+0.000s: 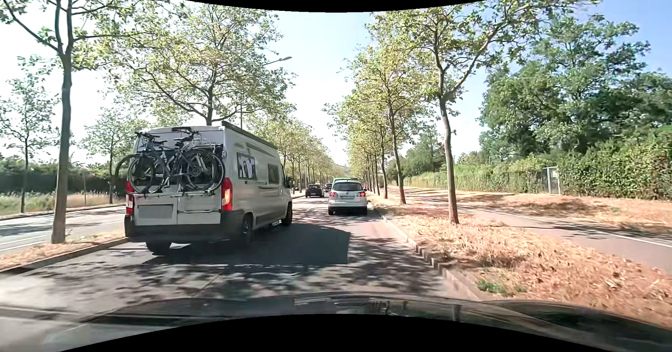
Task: Follow the waypoints while adhering to traffic rules and regulations
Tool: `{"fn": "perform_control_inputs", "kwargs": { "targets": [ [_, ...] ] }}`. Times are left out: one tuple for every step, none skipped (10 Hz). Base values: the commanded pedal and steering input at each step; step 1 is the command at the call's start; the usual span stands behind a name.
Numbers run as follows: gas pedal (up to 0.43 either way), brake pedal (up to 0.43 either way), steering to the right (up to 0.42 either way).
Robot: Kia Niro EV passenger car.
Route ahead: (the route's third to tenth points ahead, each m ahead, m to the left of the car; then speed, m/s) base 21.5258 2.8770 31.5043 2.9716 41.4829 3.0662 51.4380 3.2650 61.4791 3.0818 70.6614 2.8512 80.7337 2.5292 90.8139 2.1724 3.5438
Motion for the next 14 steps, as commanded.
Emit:
{"fn": "perform_control_inputs", "kwargs": {
  "targets": [
    [0.0,0.0,-0.003],
    [0.0,0.0,-0.002],
    [0.0,0.0,-0.002],
    [0.0,0.0,-0.002],
    [0.0,0.0,-0.002],
    [0.0,0.0,-0.002],
    [0.0,0.0,-0.001],
    [0.0,0.0,0.0],
    [0.0,0.0,0.0],
    [0.0,0.0,0.0],
    [0.0,0.0,0.0],
    [0.0,0.0,0.0],
    [0.0,0.0,-0.001],
    [0.0,0.0,-0.001]
  ]
}}
